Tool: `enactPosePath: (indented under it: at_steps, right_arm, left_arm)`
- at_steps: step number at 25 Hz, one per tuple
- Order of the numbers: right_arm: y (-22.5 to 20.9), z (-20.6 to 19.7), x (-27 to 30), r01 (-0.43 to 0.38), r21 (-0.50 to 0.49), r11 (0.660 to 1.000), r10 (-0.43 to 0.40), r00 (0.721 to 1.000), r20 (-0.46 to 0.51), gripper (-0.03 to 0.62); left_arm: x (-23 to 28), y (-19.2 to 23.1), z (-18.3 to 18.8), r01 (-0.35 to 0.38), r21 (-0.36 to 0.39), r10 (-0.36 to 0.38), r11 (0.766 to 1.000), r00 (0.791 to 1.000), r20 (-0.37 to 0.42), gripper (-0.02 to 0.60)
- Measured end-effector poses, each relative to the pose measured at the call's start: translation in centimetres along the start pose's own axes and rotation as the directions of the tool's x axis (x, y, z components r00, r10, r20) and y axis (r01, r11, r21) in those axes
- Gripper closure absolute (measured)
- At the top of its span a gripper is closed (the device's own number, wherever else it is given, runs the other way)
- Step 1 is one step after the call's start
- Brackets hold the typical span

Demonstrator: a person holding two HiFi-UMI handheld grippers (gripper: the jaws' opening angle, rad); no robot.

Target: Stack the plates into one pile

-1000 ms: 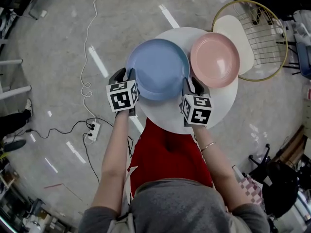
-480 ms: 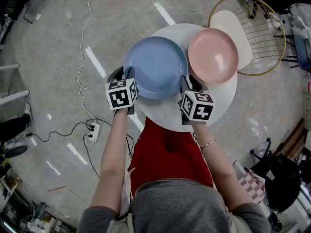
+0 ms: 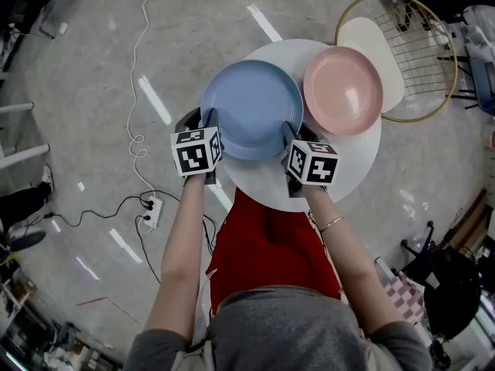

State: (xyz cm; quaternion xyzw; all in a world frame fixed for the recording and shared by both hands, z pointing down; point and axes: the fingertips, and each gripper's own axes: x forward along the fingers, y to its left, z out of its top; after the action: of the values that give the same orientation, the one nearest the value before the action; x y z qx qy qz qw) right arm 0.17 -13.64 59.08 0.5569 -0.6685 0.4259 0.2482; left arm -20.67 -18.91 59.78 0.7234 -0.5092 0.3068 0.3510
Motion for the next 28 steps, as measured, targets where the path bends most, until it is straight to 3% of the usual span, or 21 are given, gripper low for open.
enactPosePath:
  at_steps: [12, 20, 28]
  right_arm:
    - [0.6, -0.4, -1.2, 0.015, 0.001, 1.0, -0.015, 1.0, 0.018, 0.471]
    - [1.1, 0.4, -4.2, 0.032, 0.011, 0.999, -0.033, 0.995, 0.095, 0.471]
    - [-2.3, 2.8, -7.6, 0.1, 0.084, 0.991, -0.114, 0.976, 0.186, 0.471]
  left_arm:
    - [-1.5, 0.0, 0.0, 0.0, -0.022, 0.0, 1.0, 1.0, 0.02, 0.472]
    - [-4.2, -1.3, 2.0, 0.022, -0.005, -0.021, 1.0, 0.996, 0.082, 0.472]
    - [-4.0, -6.3, 6.3, 0.105, 0.104, -0.117, 0.989, 0.986, 0.118, 0.472]
